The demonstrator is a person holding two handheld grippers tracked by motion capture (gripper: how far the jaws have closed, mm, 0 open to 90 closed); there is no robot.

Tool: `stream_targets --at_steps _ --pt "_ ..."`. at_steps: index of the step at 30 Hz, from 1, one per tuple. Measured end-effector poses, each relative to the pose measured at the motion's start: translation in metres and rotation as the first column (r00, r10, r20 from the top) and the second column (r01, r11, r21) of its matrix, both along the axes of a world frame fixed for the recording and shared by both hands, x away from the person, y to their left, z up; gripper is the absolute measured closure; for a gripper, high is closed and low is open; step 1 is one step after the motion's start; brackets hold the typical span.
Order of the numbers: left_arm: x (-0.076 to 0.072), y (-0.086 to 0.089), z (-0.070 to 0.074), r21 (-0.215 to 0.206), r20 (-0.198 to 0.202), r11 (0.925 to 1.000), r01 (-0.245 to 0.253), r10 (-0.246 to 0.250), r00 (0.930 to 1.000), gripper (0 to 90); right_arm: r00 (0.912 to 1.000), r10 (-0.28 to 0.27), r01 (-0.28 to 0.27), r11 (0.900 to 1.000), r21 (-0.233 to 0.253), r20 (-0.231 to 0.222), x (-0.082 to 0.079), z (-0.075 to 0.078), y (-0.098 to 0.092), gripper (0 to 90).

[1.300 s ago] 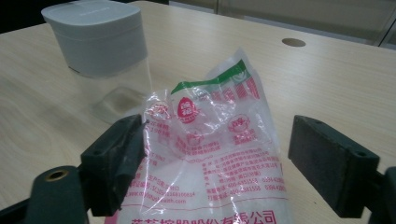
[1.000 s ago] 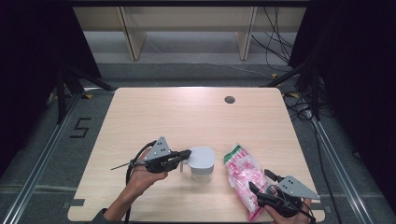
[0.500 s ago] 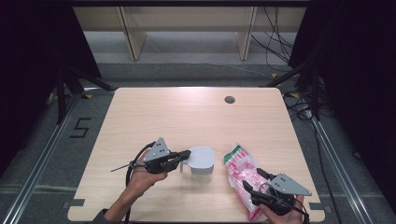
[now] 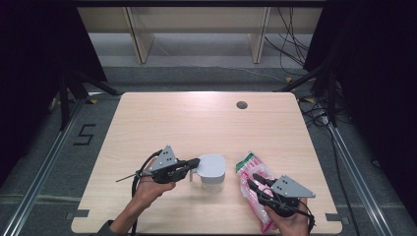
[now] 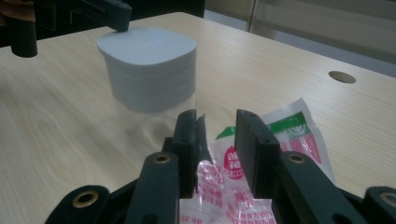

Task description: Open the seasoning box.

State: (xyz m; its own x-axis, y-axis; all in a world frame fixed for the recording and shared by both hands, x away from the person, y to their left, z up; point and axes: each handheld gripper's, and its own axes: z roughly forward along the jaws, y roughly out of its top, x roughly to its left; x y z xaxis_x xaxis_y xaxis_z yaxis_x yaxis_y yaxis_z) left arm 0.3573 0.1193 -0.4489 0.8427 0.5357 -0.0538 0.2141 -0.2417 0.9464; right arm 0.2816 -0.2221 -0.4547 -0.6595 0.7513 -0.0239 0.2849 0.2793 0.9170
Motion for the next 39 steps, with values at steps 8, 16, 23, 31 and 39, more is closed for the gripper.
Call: stream_targets --at_steps 8,16,23,31,39 --pt "0.0 0.0 -0.001 -0.002 0.02 1.0 0.009 -0.009 0.9998 89.0 0.9976 0.06 -0.059 0.998 -0.034 0.034 0.016 0.002 0.013 80.4" --pt "-0.002 -0.001 -0.001 -0.003 0.017 0.9999 -0.016 0.016 0.9997 89.0 0.9976 0.069 -0.069 0.997 -0.015 -0.005 0.022 0.002 0.021 84.0" --pt "-0.003 0.0 -0.001 0.004 0.018 0.9999 -0.017 0.017 0.9997 89.0 0.9952 0.094 -0.093 0.994 -0.052 0.027 0.026 0.0 0.023 86.3" --pt "-0.002 0.003 -0.002 -0.004 0.031 0.9997 -0.022 0.022 0.9993 89.1 0.994 0.109 -0.108 0.993 -0.047 0.013 0.029 0.0 0.029 89.2" --pt "-0.003 0.002 -0.003 -0.011 0.023 0.9997 -0.02 0.02 0.9995 89.1 0.9911 0.133 -0.133 0.99 -0.041 -0.01 0.033 -0.001 0.037 90.0"
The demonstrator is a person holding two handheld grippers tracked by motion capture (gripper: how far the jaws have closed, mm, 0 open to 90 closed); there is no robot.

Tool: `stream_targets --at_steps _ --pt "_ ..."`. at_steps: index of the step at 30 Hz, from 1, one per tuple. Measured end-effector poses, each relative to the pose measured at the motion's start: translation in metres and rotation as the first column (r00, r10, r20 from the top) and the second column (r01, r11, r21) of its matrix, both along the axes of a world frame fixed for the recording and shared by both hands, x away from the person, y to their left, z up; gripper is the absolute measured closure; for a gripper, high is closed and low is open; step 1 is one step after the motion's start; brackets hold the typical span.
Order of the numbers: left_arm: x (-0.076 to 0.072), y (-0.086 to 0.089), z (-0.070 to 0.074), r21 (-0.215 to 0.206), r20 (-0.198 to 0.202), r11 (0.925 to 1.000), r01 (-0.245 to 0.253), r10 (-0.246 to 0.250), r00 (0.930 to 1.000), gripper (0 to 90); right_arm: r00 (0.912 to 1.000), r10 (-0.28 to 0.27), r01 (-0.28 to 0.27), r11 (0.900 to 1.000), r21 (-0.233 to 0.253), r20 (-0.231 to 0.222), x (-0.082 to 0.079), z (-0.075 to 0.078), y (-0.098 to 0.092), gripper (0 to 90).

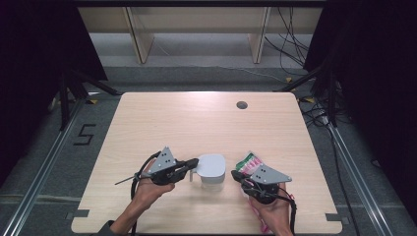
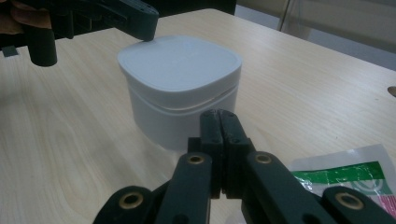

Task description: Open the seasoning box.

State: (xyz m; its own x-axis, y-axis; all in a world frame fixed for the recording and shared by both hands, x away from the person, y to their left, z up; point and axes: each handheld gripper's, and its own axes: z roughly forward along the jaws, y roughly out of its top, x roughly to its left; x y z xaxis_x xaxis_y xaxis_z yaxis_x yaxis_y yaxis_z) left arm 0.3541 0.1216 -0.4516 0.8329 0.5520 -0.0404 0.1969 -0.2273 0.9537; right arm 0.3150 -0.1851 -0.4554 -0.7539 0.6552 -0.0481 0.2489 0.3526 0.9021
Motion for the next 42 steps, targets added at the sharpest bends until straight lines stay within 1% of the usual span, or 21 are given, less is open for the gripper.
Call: stream_targets --at_steps 2,3,7,9,10,11,14,16,20,23,25,26,27,29,30,31,32,35,38,41,42 --pt "0.001 0.002 0.0 -0.002 0.0 1.0 0.0 0.0 1.0 89.1 1.0 -0.009 0.009 1.0 0.009 0.0 0.0 -0.001 0.004 90.0" --pt "0.0 0.002 -0.001 -0.005 -0.005 1.0 -0.005 0.005 1.0 89.1 0.9999 0.012 -0.012 1.0 0.004 -0.011 0.001 0.0 0.005 90.0" --pt "0.0 0.003 -0.001 -0.004 -0.002 0.9999 -0.009 0.009 1.0 89.2 0.9998 0.016 -0.016 1.0 -0.006 0.009 0.001 0.0 0.006 90.0" --pt "0.0 0.003 -0.001 -0.001 -0.001 1.0 -0.007 0.007 1.0 89.1 0.9996 0.02 -0.02 1.0 -0.005 -0.02 0.001 0.0 0.006 90.0" --pt "0.0 0.003 -0.001 -0.001 -0.001 1.0 -0.006 0.006 1.0 89.2 0.9995 0.03 -0.03 1.0 -0.006 0.009 0.004 0.0 0.006 90.0" --pt "0.0 0.004 -0.001 0.001 0.0 1.0 -0.007 0.007 1.0 89.1 0.9999 0.007 -0.007 1.0 0.005 -0.008 0.002 -0.001 0.007 90.0" --pt "0.0 0.004 -0.002 -0.002 0.002 1.0 -0.008 0.008 1.0 89.1 0.9996 0.028 -0.028 1.0 -0.007 0.004 0.004 0.0 0.007 90.0" --pt "0.001 0.005 -0.003 0.003 0.011 1.0 -0.009 0.009 0.9999 89.2 0.9999 0.013 -0.013 1.0 -0.012 -0.008 0.002 0.0 0.007 90.0" --pt "0.002 0.007 -0.004 -0.004 0.001 0.9999 -0.01 0.01 1.0 89.2 0.9993 0.03 -0.03 0.999 -0.023 0.021 0.005 0.001 0.009 90.0" --pt "0.002 0.007 -0.005 -0.011 -0.004 0.9999 -0.009 0.009 0.9999 89.2 0.9995 0.032 -0.032 0.999 -0.009 0.0 0.002 0.004 0.012 90.0" --pt "0.002 0.007 -0.005 -0.01 -0.004 0.9999 -0.009 0.009 1.0 89.1 0.9992 0.039 -0.039 0.999 -0.004 0.007 0.003 0.004 0.013 90.0" --pt "0.003 0.007 -0.005 -0.009 -0.004 0.9999 -0.007 0.007 1.0 89.1 0.9991 0.042 -0.042 0.999 -0.005 -0.012 0.002 0.006 0.014 90.0" --pt "0.003 0.007 -0.005 -0.009 -0.004 0.9999 -0.005 0.005 1.0 89.1 0.9991 0.04 -0.04 0.999 -0.009 0.014 0.003 0.007 0.014 90.0" --pt "0.003 0.007 -0.005 -0.012 -0.004 0.9999 -0.004 0.004 1.0 89.1 0.9992 0.033 -0.033 0.999 0.007 0.022 0.004 0.008 0.015 90.0" --pt "0.003 0.007 -0.005 -0.012 -0.003 0.9999 -0.004 0.004 1.0 89.1 0.9991 0.042 -0.042 0.999 0.001 -0.008 0.003 0.01 0.014 90.0" --pt "0.003 0.007 -0.005 -0.011 -0.002 0.9999 -0.005 0.005 1.0 89.1 0.9985 0.051 -0.051 0.999 -0.011 0.021 0.005 0.01 0.014 90.0" --pt "0.003 0.007 -0.005 -0.011 -0.002 0.9999 -0.005 0.005 1.0 89.1 0.9995 0.03 -0.03 1.0 0.007 -0.005 0.003 0.011 0.016 90.0" --pt "0.003 0.007 -0.005 -0.011 -0.001 0.9999 -0.004 0.004 1.0 89.1 0.9987 0.046 -0.046 0.999 -0.002 0.022 0.006 0.012 0.018 90.0" --pt "0.003 0.007 -0.005 -0.01 0.0 0.9999 -0.004 0.004 1.0 89.1 0.9976 0.064 -0.063 0.998 -0.005 0.026 0.007 0.013 0.022 90.0" --pt "0.003 0.007 -0.005 -0.01 0.001 0.9999 -0.003 0.003 1.0 89.1 0.9988 0.047 -0.047 0.999 0.011 0.009 0.005 0.016 0.026 90.0" --pt "0.003 0.007 -0.006 -0.008 0.004 1.0 -0.002 0.002 1.0 89.1 0.9968 0.062 -0.062 0.998 -0.01 0.049 0.007 0.017 0.025 90.0"
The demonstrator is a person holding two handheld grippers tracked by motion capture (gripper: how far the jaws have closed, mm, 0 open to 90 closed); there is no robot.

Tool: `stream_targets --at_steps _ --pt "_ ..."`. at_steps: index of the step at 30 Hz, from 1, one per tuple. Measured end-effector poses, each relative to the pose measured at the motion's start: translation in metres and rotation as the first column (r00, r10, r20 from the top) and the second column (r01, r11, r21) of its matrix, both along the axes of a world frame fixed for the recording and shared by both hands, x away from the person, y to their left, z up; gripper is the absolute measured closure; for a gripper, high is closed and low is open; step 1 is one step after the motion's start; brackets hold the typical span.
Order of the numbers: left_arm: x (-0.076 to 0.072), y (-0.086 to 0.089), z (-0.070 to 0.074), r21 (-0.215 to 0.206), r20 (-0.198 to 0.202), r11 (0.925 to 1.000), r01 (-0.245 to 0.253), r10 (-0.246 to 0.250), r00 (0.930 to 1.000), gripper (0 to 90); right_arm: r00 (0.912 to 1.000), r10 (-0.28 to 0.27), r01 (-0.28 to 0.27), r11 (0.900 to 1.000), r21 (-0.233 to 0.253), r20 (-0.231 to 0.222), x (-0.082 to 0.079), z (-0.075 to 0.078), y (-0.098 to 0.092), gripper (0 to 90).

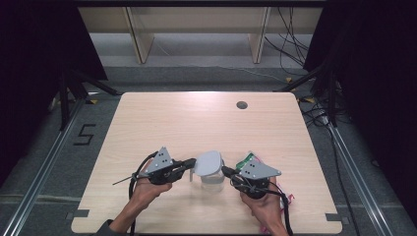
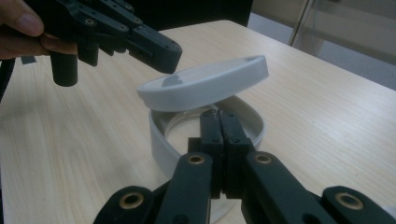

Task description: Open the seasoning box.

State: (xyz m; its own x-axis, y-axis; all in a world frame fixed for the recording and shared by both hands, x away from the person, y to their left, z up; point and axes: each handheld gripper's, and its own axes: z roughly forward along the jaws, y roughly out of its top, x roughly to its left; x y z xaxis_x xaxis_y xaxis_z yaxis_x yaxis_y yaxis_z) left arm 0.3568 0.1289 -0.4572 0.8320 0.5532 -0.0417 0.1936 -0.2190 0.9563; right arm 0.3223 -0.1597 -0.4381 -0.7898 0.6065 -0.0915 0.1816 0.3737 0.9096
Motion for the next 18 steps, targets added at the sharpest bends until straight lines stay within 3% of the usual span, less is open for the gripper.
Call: stream_targets --at_steps 5,8,9,10,11,12,17,18 --pt "0.0 0.003 0.001 -0.001 -0.013 0.9999 -0.013 0.013 0.9998 82.2 1.0 -0.001 0.002 1.0 0.013 -0.008 -0.001 0.003 0.004 90.0" --pt "-0.003 0.007 0.002 -0.002 -0.001 0.9999 -0.01 0.01 1.0 74.5 1.0 0.002 -0.002 1.0 0.009 0.005 0.0 0.005 0.006 90.0" --pt "-0.004 0.009 0.001 -0.004 0.012 1.0 -0.008 0.008 0.9999 72.9 0.9998 0.004 -0.004 1.0 0.012 -0.018 0.0 0.006 0.007 90.0" --pt "-0.006 0.011 0.001 0.01 0.018 0.9999 -0.011 0.011 0.9998 70.9 1.0 0.009 -0.009 1.0 0.008 -0.003 0.0 0.006 0.009 90.0" --pt "-0.008 0.013 0.0 -0.004 0.012 0.9999 -0.017 0.017 0.9998 68.3 0.9997 0.002 -0.001 1.0 0.02 -0.024 -0.001 0.007 0.011 90.0" --pt "-0.01 0.014 -0.001 -0.013 0.004 0.9997 -0.019 0.019 0.9998 66.5 1.0 0.005 -0.004 1.0 0.02 -0.002 0.001 0.007 0.013 90.0" --pt "-0.024 0.026 -0.004 -0.009 -0.021 0.9989 -0.046 0.046 0.9987 53.2 0.9998 0.013 -0.013 1.0 0.006 -0.011 0.001 0.011 0.022 90.0" --pt "-0.026 0.028 -0.005 -0.016 -0.03 0.9989 -0.045 0.045 0.9986 50.0 0.9996 0.026 -0.026 1.0 -0.001 0.009 0.002 0.011 0.024 90.0"
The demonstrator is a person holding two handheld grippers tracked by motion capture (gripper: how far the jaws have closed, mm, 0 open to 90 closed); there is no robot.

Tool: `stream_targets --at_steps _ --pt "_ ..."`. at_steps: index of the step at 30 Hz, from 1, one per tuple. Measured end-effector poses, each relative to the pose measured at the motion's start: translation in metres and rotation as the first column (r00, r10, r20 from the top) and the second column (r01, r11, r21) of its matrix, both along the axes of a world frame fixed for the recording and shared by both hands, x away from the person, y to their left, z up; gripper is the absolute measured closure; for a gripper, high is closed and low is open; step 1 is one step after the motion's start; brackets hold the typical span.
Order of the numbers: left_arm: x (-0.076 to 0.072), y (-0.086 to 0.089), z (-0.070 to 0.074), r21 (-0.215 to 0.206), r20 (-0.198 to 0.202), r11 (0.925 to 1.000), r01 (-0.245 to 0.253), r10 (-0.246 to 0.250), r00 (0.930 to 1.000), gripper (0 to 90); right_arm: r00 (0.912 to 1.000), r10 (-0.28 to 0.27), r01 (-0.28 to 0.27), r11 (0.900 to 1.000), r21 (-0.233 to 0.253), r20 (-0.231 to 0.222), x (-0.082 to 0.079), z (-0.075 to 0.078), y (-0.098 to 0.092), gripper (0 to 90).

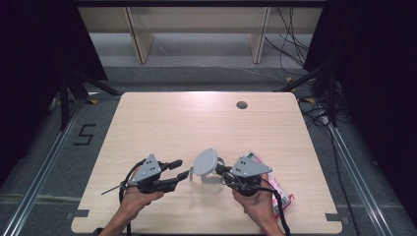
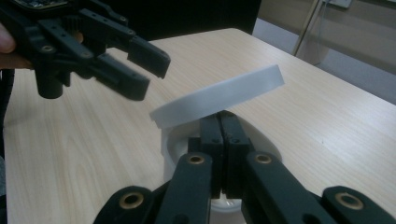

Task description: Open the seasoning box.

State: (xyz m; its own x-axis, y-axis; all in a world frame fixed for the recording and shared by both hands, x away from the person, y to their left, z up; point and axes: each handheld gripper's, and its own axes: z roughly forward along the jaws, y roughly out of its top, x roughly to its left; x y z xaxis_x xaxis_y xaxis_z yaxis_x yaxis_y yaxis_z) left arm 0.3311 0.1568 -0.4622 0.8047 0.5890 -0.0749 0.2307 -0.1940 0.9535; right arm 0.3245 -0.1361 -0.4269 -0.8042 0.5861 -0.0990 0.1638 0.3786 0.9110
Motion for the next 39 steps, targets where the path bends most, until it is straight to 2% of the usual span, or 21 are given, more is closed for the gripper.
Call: stream_targets --at_steps 1,2,6,11,13,14,16,20,24,25,26,28,29,30,31,32,33,34,36,37,39 --pt "-0.004 0.002 -0.001 0.01 -0.012 0.9999 -0.01 0.01 0.9999 48.0 0.9999 0.004 -0.004 1.0 -0.001 -0.011 0.0 0.001 0.002 90.0" --pt "-0.006 0.003 -0.002 0.009 -0.013 0.9999 -0.011 0.011 0.9999 46.8 1.0 0.003 -0.003 1.0 0.003 0.006 0.001 0.002 0.004 90.0" --pt "-0.013 0.002 -0.01 0.031 -0.036 0.9995 -0.002 0.003 0.9993 41.7 0.9999 0.009 -0.009 1.0 -0.001 0.011 0.002 0.006 0.01 90.0" --pt "-0.017 -0.001 -0.017 0.018 -0.073 0.9998 -0.005 0.007 0.9973 38.6 0.9994 0.026 -0.026 1.0 -0.007 0.024 0.003 0.009 0.018 90.0" --pt "-0.017 -0.002 -0.017 0.013 -0.074 0.9999 -0.007 0.008 0.9972 37.7 0.999 0.037 -0.037 0.999 -0.011 0.026 0.003 0.01 0.021 90.0" --pt "-0.017 -0.002 -0.017 0.014 -0.071 0.9999 -0.002 0.003 0.9975 37.5 0.9975 0.041 -0.039 0.999 -0.025 0.058 0.003 0.011 0.022 90.0" --pt "-0.018 -0.004 -0.018 0.021 -0.071 0.9998 -0.003 0.005 0.9974 36.9 0.9993 0.028 -0.028 1.0 0.001 0.024 0.002 0.011 0.024 90.0" --pt "-0.018 -0.002 -0.019 0.019 -0.077 0.9998 -0.009 0.011 0.997 36.1 0.9983 0.04 -0.04 0.999 0.002 0.041 0.005 0.013 0.028 90.0" --pt "-0.017 -0.002 -0.02 0.009 -0.081 0.9999 -0.009 0.009 0.9967 36.1 0.9979 0.052 -0.053 0.999 0.009 0.037 0.005 0.014 0.029 90.0" --pt "-0.017 -0.002 -0.02 0.02 -0.083 0.9997 -0.013 0.015 0.9965 36.1 0.9979 0.055 -0.056 0.998 0.008 0.034 0.005 0.014 0.029 90.0" --pt "-0.017 -0.003 -0.021 0.016 -0.083 0.9998 -0.013 0.014 0.9964 36.1 0.9975 0.052 -0.053 0.999 0.008 0.048 0.006 0.014 0.028 90.0" --pt "-0.018 -0.004 -0.021 0.013 -0.078 0.9998 -0.015 0.016 0.9968 37.2 0.9977 0.061 -0.061 0.998 0.011 0.031 0.005 0.015 0.027 90.0" --pt "-0.019 -0.005 -0.021 0.019 -0.076 0.9997 -0.013 0.014 0.997 37.6 0.9962 0.063 -0.064 0.998 0.003 0.06 0.006 0.016 0.026 90.0" --pt "-0.019 -0.005 -0.021 0.013 -0.075 0.9999 -0.005 0.006 0.9972 37.7 0.9988 0.046 -0.047 0.999 0.025 0.017 0.004 0.017 0.024 90.0" --pt "-0.019 -0.005 -0.021 0.016 -0.075 0.9999 -0.002 0.004 0.9971 37.7 0.9978 0.051 -0.052 0.998 0.022 0.041 0.006 0.018 0.02 89.8" --pt "-0.02 -0.005 -0.021 0.016 -0.076 0.9999 -0.002 0.003 0.9971 37.6 0.9989 0.034 -0.035 0.999 0.022 0.031 0.005 0.019 0.014 88.9" --pt "-0.02 -0.005 -0.021 0.011 -0.076 0.9999 -0.002 0.003 0.9971 37.4 0.9981 0.036 -0.037 0.999 0.025 0.05 0.007 0.02 0.007 87.4" --pt "-0.02 -0.005 -0.021 0.008 -0.078 1.0 -0.001 0.002 0.9969 37.2 0.9988 0.024 -0.025 0.999 0.027 0.044 0.007 0.02 -0.001 85.8" --pt "-0.019 -0.005 -0.021 0.005 -0.083 0.9999 -0.011 0.012 0.9965 36.9 0.9993 0.006 -0.006 1.0 0.006 0.038 0.008 0.02 -0.019 81.7" --pt "-0.02 -0.005 -0.021 0.012 -0.088 0.9998 -0.018 0.019 0.9959 36.8 0.9991 0.018 -0.017 1.0 -0.023 0.038 0.009 0.02 -0.028 80.7" --pt "-0.02 -0.006 -0.022 0.006 -0.097 0.9999 -0.012 0.012 0.9953 36.6 0.9999 -0.001 0.002 1.0 -0.03 0.016 0.009 0.018 -0.045 74.0"
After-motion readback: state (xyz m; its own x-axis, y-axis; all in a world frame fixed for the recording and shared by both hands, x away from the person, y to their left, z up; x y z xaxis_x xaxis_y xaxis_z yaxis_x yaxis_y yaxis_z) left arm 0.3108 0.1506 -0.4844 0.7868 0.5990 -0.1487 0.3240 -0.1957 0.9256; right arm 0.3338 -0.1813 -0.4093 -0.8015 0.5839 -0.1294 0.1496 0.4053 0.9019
